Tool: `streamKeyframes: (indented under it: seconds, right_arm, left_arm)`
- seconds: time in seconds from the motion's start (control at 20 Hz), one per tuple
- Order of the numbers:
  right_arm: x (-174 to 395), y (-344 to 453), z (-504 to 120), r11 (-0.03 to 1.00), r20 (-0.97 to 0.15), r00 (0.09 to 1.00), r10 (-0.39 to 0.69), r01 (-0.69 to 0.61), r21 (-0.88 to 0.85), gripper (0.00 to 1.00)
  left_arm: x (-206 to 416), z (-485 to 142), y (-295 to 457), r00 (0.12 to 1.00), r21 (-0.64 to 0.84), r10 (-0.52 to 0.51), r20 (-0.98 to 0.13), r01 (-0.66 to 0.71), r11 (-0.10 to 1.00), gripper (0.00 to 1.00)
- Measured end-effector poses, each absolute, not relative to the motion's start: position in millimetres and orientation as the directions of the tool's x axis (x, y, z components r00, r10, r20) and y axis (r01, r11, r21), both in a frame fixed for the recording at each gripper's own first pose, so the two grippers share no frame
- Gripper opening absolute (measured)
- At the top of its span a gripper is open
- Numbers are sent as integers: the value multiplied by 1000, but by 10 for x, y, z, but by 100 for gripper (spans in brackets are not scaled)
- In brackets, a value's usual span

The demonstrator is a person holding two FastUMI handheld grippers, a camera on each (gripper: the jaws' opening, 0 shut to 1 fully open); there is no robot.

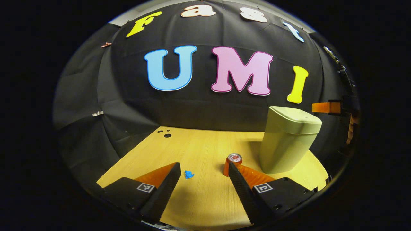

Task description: Press the lid of the desktop garbage bin to open it, pick up the crumpled paper on the desktop and throw it into the bin, then pick up the pop can on the desktop and drop it into the bin, and finally close the garbage bin lid.

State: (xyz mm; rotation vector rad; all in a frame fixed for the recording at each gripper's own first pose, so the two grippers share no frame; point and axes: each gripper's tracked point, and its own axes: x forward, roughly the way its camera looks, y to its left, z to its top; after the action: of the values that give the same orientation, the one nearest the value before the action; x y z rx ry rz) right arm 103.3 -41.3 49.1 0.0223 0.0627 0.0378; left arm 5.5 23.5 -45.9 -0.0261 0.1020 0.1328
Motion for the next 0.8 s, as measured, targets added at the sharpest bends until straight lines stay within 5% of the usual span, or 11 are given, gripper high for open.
streamKeyframes:
  seconds: [0.45,0.8]
  right_arm:
    - [1433,-632,161,998,-161,986,48,-40,51,2]
    - [1452,-606,122,994,-128,986,108,-105,28,3]
  left_arm:
    - [-53,-562,238,961,-6,241,-139,-244,970,96]
    - [13,-536,67,932,-31,332,-147,-340,940,96]
